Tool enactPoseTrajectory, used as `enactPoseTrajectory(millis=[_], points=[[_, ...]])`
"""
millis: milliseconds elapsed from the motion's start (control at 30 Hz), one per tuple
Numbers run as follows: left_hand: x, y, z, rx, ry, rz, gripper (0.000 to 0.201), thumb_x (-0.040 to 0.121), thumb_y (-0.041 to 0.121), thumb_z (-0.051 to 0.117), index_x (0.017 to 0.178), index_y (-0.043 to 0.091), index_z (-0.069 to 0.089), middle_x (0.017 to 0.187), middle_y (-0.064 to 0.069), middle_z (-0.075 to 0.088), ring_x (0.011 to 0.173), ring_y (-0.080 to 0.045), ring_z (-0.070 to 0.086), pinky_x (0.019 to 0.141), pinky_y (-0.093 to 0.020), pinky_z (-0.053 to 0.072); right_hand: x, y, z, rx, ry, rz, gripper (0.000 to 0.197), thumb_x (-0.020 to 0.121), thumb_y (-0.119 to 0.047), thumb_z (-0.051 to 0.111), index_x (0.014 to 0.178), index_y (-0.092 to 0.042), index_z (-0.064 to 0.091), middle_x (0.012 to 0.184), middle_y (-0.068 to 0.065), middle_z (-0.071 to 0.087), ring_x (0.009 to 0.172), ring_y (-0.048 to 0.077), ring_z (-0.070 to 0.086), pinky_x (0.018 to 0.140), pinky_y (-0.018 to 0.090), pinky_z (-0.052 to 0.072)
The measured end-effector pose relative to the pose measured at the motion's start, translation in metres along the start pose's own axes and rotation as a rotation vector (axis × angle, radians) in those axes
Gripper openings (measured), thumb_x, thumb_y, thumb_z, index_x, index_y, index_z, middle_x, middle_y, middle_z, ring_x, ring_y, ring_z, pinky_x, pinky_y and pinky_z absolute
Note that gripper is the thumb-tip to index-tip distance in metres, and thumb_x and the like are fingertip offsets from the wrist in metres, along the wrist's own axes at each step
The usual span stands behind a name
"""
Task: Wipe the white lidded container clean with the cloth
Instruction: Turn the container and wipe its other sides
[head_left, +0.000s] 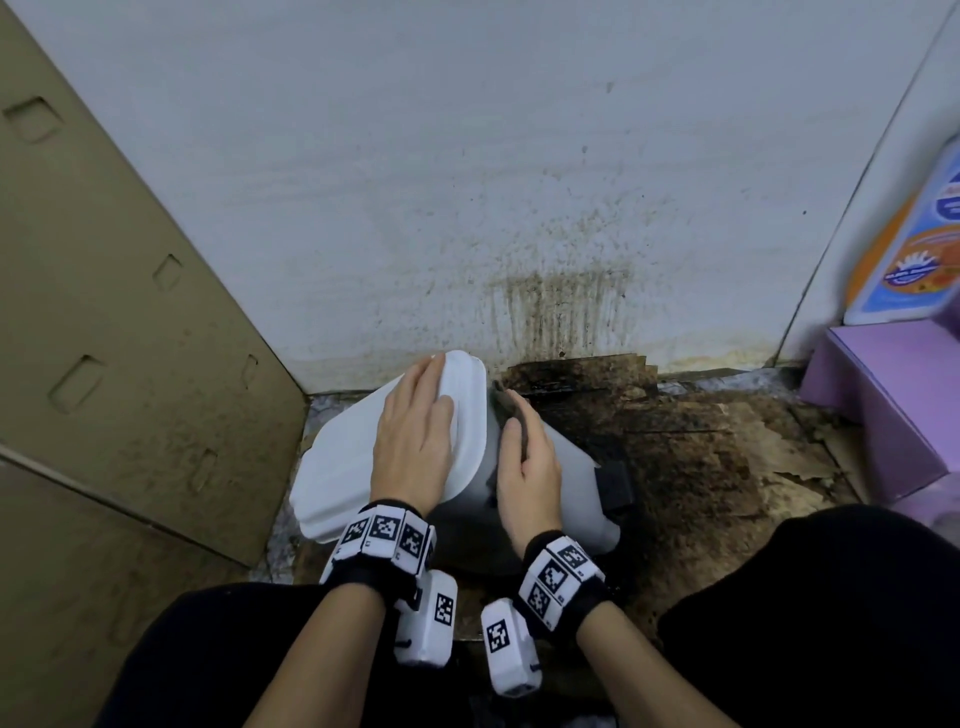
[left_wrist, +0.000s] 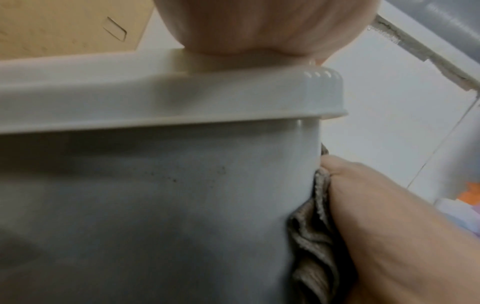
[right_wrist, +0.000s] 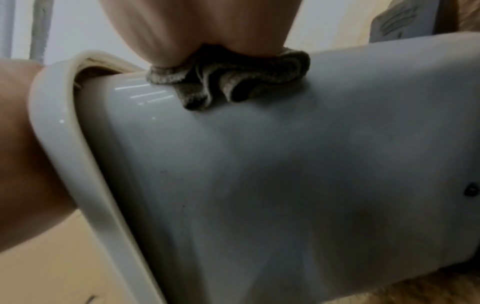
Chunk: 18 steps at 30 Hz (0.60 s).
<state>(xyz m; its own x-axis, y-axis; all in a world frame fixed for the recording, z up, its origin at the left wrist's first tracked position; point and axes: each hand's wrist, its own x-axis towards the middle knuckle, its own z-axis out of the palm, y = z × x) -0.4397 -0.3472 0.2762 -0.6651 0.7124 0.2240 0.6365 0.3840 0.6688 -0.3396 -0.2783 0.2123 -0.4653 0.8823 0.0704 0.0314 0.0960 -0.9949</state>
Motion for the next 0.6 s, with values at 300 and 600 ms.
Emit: enactPoseTrajectory(millis=[300,600], points=[[0.003,0.004,-0.002,-0.099,-0.084,-0.049,0.066,0.087,0.025,0.024,0.153,0.027,0.033,0.159,0.011,0.027,0.142,-0.008,0.026,0.118,-0.032,0.023,0.018,-0.033,-0.012,0.365,0.067,0.263,0.04,0.107,-0.036,0.04,0.145,-0.028,0.047,0.136,-0.014,0.058,0.128,0.005,0.053,0.113,0.034,0.042],[-0.002,0.02,-0.004,-0.137,-0.18,-0.044,0.07,0.087,0.028,0.025,0.157,0.02,0.02,0.164,0.008,0.018,0.146,0.001,0.013,0.122,-0.029,0.013,0.026,-0.057,-0.002,0.073,-0.234,0.045,0.049,0.11,-0.034,0.031,0.158,-0.027,0.025,0.166,-0.012,0.021,0.152,0.001,0.016,0.128,0.034,0.013]])
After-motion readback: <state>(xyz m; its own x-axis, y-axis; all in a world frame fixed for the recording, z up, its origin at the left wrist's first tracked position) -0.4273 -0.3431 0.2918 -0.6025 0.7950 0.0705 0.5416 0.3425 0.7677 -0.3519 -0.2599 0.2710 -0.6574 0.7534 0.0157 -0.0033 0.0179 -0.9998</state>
